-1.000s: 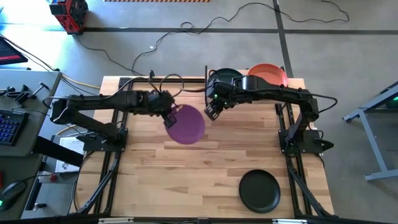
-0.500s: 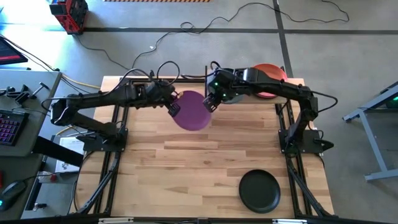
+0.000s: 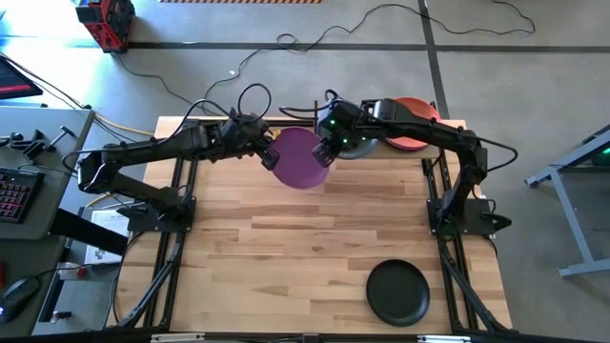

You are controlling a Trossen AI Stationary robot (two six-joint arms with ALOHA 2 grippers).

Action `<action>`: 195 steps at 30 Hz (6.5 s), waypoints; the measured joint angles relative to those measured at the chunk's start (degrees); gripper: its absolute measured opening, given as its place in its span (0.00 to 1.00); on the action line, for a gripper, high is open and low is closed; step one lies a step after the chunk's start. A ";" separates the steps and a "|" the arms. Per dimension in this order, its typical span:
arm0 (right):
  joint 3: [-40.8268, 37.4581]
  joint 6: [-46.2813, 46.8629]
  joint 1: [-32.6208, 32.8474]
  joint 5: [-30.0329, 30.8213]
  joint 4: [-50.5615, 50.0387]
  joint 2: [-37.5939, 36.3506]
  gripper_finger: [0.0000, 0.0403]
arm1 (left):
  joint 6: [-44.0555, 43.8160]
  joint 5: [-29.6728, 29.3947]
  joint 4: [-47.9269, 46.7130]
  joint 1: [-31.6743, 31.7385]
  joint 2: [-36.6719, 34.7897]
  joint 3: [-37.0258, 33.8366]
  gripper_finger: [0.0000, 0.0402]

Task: Place and stack plates onto a shelf
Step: Stack the violet plate on top of the dark blue plate on the shelf, then adjust the stacked plates on the shelf

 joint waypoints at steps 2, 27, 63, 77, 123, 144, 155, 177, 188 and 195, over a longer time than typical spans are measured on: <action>0.00 0.00 -0.35 0.10 0.00 0.00 0.30 | 0.28 0.01 0.88 0.00 0.00 -0.02 0.00; 0.00 -1.10 -1.15 0.95 -0.70 0.00 0.01 | 0.62 4.91 3.91 1.01 -0.03 -0.02 0.04; 0.00 -17.62 -17.06 -8.76 -7.85 -0.80 0.00 | -0.24 15.04 11.54 7.08 -0.02 -0.02 0.24; 0.00 -26.99 -35.81 -25.64 -7.37 -1.22 0.00 | 0.62 15.06 11.48 10.65 -0.02 -0.02 0.24; 0.05 -25.05 -38.57 -22.56 -14.93 5.64 0.00 | 4.77 15.06 8.66 11.02 -0.02 -0.04 0.24; 3.48 -25.49 -39.19 -22.61 -14.72 5.53 0.26 | 4.75 15.06 8.62 10.99 -0.02 -0.04 0.24; 12.96 -25.57 -31.78 -30.38 -21.75 4.31 0.26 | 4.75 14.91 8.05 11.02 -0.02 -0.04 0.24; -3.63 -20.60 -5.90 -21.23 -19.43 4.39 0.26 | 4.75 13.51 8.03 11.02 -0.02 -0.04 0.24; -8.36 -17.92 -6.41 -14.63 -17.68 4.37 0.26 | 4.56 13.29 8.03 11.02 -0.02 -0.04 0.24; -8.41 -17.90 -7.97 -12.78 -16.26 4.37 0.26 | 4.29 13.29 8.03 11.02 -0.02 -0.04 0.24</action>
